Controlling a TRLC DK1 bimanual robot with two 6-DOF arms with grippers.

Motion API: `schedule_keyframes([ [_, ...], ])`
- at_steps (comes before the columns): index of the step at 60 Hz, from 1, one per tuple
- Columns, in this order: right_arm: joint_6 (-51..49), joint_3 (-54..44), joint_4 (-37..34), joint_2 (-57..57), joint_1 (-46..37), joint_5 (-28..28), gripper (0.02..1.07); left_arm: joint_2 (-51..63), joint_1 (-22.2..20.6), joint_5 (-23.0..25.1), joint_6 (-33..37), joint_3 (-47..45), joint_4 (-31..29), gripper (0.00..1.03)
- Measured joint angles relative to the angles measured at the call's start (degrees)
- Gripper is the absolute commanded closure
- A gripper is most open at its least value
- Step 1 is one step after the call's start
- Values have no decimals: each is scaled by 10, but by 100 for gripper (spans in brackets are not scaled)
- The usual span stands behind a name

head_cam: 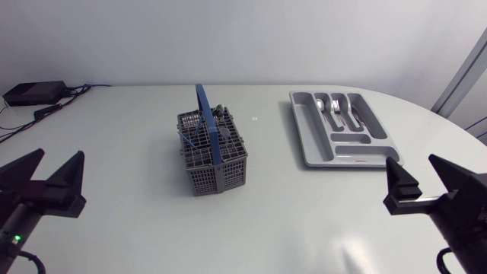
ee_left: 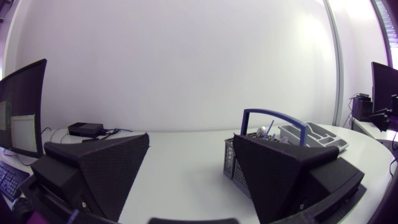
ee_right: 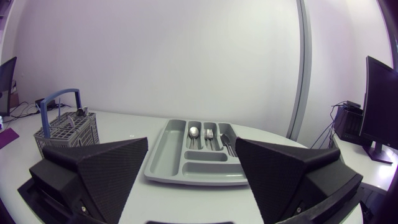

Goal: Unload the cutlery basket into the drawer organizer.

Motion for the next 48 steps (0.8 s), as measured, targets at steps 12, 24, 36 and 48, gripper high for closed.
schedule_keyframes([
  [12,2,60,33,118,61,29,6,160,-12,0,0,94,0,8],
  [24,4,119,60,254,151,61,7,336,-18,11,1,165,-24,8],
  [36,14,227,10,399,231,86,7,464,-19,17,50,246,-79,13],
  [48,15,308,-23,492,310,97,7,546,-23,38,137,304,-134,8],
])
